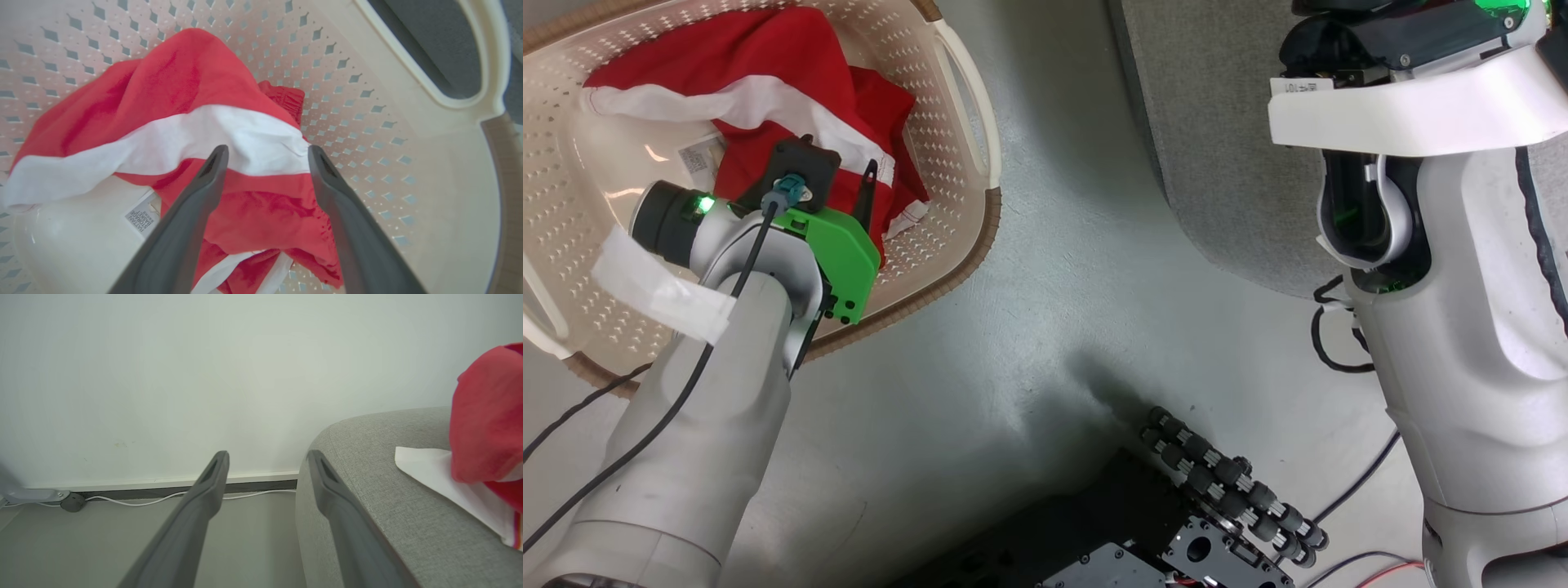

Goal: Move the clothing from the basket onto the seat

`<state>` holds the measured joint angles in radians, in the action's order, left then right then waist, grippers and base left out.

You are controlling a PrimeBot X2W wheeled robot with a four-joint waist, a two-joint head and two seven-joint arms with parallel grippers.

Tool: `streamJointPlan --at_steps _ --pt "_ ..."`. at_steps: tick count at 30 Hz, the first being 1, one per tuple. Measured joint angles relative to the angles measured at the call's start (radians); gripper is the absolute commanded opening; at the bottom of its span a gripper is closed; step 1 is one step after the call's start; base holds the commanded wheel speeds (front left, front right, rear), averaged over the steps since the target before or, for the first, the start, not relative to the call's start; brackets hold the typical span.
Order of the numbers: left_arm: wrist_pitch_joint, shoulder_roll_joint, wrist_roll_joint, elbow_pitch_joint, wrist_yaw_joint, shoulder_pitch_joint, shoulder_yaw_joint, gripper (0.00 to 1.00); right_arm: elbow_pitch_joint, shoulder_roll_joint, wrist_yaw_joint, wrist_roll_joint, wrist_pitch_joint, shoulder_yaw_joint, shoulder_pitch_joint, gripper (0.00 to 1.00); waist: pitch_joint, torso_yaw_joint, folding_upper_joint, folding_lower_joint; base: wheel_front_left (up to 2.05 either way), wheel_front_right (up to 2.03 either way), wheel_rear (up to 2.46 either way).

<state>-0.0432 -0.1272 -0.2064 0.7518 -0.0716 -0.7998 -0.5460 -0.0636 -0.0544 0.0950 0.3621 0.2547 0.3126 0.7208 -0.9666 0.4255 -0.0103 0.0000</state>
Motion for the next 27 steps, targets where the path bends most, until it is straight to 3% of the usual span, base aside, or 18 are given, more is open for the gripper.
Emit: streamJointPlan --at_steps 2,3,4,6,7,8,17,27 --pt "0.008 0.004 0.000 0.014 -0.003 -0.009 -0.003 1.00 0.000 0.000 0.003 0.000 0.000 0.003 0.000 1.00 0.001 0.001 0.0000 0.0000 0.00 0.00 0.00" --pt "0.008 0.006 0.000 0.020 -0.007 -0.011 -0.005 0.94 0.000 0.000 0.004 0.000 0.000 0.003 0.000 1.00 0.002 0.001 0.0000 0.0000 0.00 0.00 0.00" --pt "0.009 0.007 0.000 0.025 -0.007 -0.012 -0.007 0.58 0.000 0.000 0.004 0.000 0.000 0.004 0.000 1.00 0.002 0.002 0.0000 0.0000 0.00 0.00 0.00" --pt "0.009 0.008 0.000 0.035 -0.008 -0.014 -0.010 0.29 0.001 0.000 0.004 0.000 0.000 0.005 -0.001 1.00 0.003 0.002 0.0000 0.0000 0.00 0.00 0.00" --pt "0.008 0.008 0.000 0.039 -0.009 -0.016 -0.011 0.08 0.001 0.000 0.004 0.000 0.000 0.005 -0.001 1.00 0.003 0.003 0.0000 0.0000 0.00 0.00 0.00" --pt "0.008 0.008 0.000 0.041 -0.009 -0.017 -0.011 0.00 0.001 0.000 0.004 0.000 0.000 0.005 -0.001 1.00 0.004 0.003 0.0000 0.0000 0.00 0.00 0.00" --pt "-0.044 0.015 0.000 0.040 -0.021 -0.031 -0.013 0.00 0.015 0.002 0.008 0.013 0.000 0.016 -0.001 1.00 0.016 0.008 0.0000 0.0000 0.00 0.00 0.00" --pt "-0.128 0.040 0.001 0.034 -0.036 -0.029 -0.078 0.00 0.091 0.002 0.011 -0.037 0.000 -0.012 -0.036 1.00 0.087 -0.021 0.0000 0.0000 0.00 0.00 0.00"
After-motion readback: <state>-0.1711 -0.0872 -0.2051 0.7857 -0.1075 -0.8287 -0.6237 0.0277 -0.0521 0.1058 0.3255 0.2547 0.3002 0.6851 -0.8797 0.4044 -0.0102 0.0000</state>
